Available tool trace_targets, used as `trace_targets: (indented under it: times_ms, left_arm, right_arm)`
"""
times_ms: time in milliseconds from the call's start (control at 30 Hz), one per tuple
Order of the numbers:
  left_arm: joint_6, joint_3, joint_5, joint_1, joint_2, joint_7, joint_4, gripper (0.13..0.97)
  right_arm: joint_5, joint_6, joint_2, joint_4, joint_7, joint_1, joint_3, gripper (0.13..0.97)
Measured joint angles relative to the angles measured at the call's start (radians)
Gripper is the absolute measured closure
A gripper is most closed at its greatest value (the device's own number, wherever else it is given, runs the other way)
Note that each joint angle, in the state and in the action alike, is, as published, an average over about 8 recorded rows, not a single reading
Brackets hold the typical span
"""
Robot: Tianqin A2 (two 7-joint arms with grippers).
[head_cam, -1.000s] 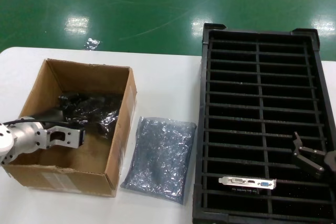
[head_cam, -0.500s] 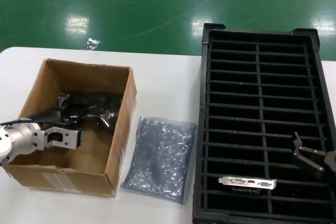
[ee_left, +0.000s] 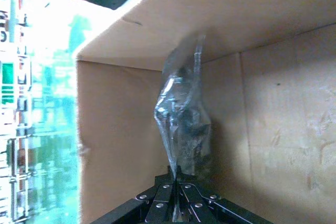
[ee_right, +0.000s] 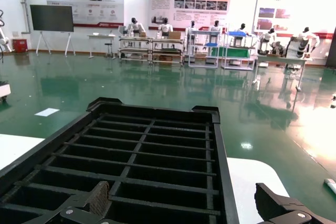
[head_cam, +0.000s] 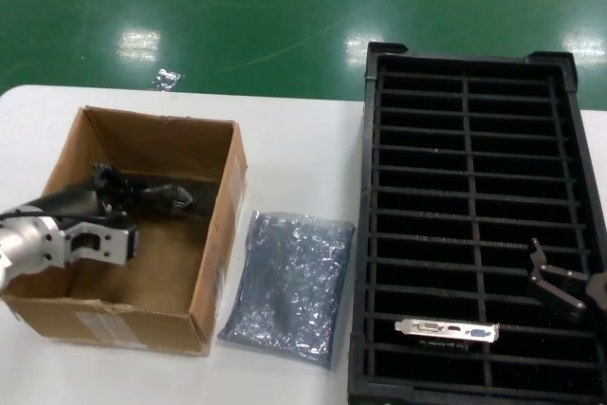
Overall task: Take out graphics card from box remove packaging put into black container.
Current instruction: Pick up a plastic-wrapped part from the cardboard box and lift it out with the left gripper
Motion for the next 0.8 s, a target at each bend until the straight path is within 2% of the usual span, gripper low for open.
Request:
trace_targets:
  times_ms: [200,333,533,800]
  left_arm:
    - [-0.014,-0.024,0.082,0.064,-0.058,-0.119,-0.166,0.956]
    - [-0.024,-0.07,0.153,0.118,-0.092,-0.203,-0.296,0.957]
    - [-0.022,-0.197,0.284,0.241,-0.12,-0.334,-0.534,0.958]
    - [0.028,-0.381,0.424,0.438,-0.109,-0.461,-0.843,0.958]
  right_arm:
    - [0.0,0.0,0.0,0.0,0.0,0.0,0.0,0.129]
    - [0.0,0.0,0.0,0.0,0.0,0.0,0.0,0.129]
    - [0.0,0.0,0.0,0.0,0.0,0.0,0.0,0.129]
    - [0.0,0.0,0.0,0.0,0.0,0.0,0.0,0.129]
